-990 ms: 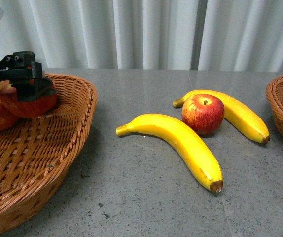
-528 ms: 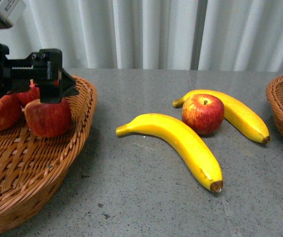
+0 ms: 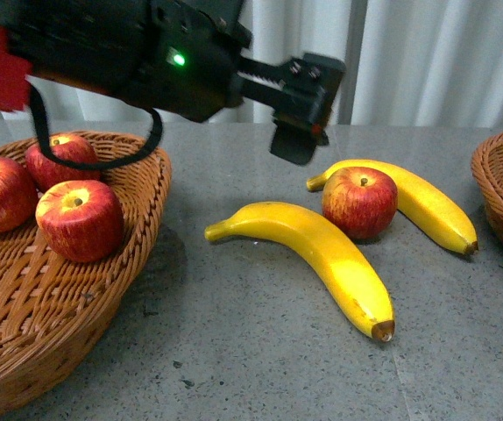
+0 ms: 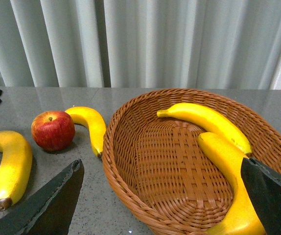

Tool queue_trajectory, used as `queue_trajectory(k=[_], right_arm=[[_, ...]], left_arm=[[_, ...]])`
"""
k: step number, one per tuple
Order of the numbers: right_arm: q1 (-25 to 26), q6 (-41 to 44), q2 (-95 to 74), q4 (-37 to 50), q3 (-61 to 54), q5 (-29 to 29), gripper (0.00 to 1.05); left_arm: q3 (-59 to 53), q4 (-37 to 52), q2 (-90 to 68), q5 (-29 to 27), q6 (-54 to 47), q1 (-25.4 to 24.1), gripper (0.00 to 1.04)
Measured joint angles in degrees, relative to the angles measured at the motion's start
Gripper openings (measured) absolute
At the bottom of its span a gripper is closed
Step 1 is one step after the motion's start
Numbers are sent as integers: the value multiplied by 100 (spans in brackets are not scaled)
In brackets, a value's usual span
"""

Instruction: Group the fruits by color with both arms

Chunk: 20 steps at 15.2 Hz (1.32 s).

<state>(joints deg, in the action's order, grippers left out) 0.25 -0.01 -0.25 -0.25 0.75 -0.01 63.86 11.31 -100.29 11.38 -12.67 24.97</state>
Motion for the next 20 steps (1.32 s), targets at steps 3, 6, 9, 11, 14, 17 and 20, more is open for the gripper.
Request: queue_trajectory(k=[3,6,9,11,14,17,20], right_arm=[[0,0,0,-2,0,2,98],[0,0,0,-2,0,2,98],[0,0,0,0,0,2,98],[0,0,0,0,0,0,98],[0,0,0,0,0,2,98],[0,0,0,0,0,2,98],[0,0,0,0,0,2,98]], left_arm=[[518,-98,-800,138,-343,203,98],[756,-52,-1134,330,-459,264,98],[999,-9,-1366,435,-498,369,98],[1246,-87,-1821,501,-498,457,98],[1515,-212,-2087,570,-501,463,98],[1580,-234,-2151,581,-501,485,98],[1585,-234,-2164,581,-501,503,91]])
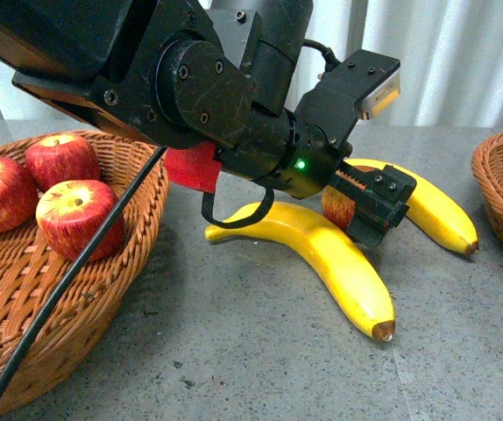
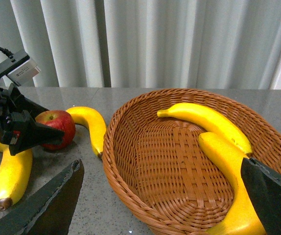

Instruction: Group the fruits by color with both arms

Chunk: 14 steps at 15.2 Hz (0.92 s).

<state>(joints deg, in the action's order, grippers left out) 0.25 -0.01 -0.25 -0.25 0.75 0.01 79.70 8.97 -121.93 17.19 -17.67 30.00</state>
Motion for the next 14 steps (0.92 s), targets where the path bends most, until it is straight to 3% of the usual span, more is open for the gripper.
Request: queue_trajectory(k=[2,4,7,9,14], right_arm=[[0,0,0,0,0,0,98],[0,0,0,0,0,-2,98],[0,0,0,0,0,0,98],[0,0,0,-2,0,0,98],[0,0,0,-2,0,0,98]], left_arm=[[0,2,-4,0,0,9,87],[2,2,-9,-2,0,52,72],[22,-15,-9,-33,2,68,68],[22,61,39,-308,4,98,68],[-11,426,1307,-1891,254,262,68]])
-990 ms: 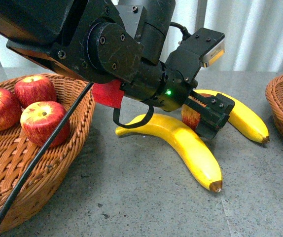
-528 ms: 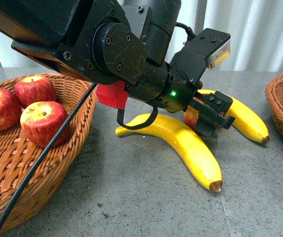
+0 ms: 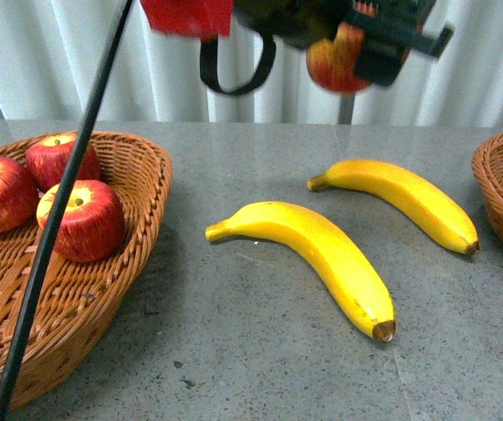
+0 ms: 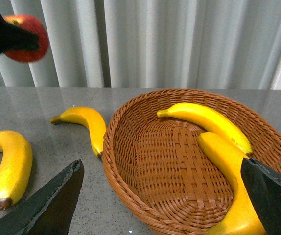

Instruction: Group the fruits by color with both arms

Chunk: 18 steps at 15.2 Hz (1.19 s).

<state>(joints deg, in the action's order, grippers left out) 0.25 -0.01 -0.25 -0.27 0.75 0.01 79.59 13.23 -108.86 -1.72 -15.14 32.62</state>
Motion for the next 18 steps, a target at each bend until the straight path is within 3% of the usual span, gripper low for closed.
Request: queue_trajectory(k=[3,4,7,11,13,17,18], right_arm=[[0,0,0,2,0,0,98],[0,0,0,0,0,0,98],[0,0,0,2,0,0,98],[0,0,0,2,0,0,98],[0,0,0,2,0,-2,98],[0,0,0,2,0,-2,98],[0,0,0,2,0,0,98]], left_arm=[[-837,337,992,-1119,546,-17,68],[-1375,415,1401,-1788,807,-160,68],[-2763,243,2927,-2706,1250,-509,68],[-4177,-223,4653,-3399,1692,-219,68],[-4734,-638,5281,-3860,2026,-365,68],[-5272,-813,5615,-3672,2544,-782,68],[-5305,-846,5591,-3589,2616,-857,77]])
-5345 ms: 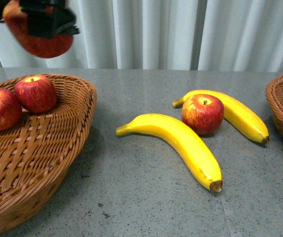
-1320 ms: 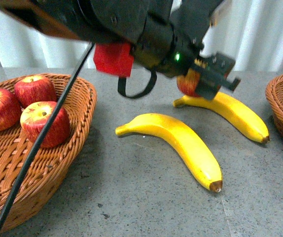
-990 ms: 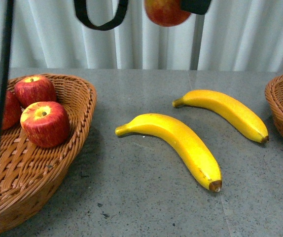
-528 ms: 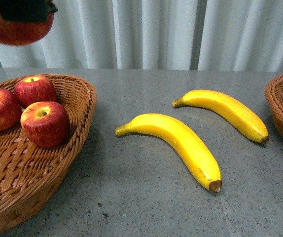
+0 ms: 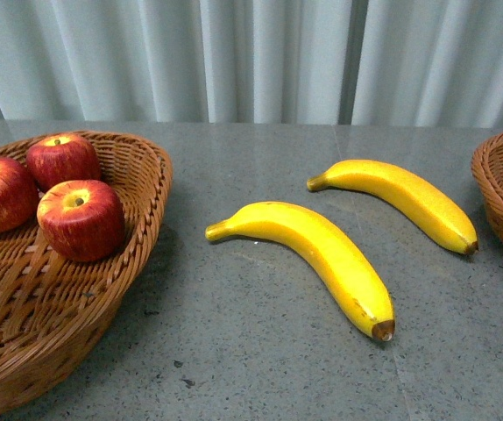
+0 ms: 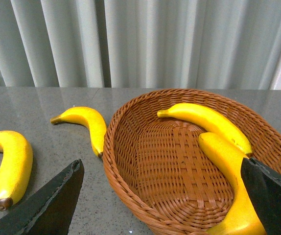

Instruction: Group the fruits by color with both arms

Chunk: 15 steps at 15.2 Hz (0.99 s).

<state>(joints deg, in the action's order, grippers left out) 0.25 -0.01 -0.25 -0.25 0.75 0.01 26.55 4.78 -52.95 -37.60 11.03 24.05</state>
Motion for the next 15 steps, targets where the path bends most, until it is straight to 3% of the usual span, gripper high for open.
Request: queue_trajectory(k=[2,11,12,15], right_arm=[[0,0,0,-2,0,0,98],[0,0,0,0,0,-2,98],[0,0,0,0,0,0,98],[0,0,0,0,0,0,98]], left_arm=[[-28,105,-57,7,101,66,100],[-98,901,793,114,83,525,98],[-487,1532,1060,774,-260,323,86],[-1388,1443,2068,1779,-907,-496,50]])
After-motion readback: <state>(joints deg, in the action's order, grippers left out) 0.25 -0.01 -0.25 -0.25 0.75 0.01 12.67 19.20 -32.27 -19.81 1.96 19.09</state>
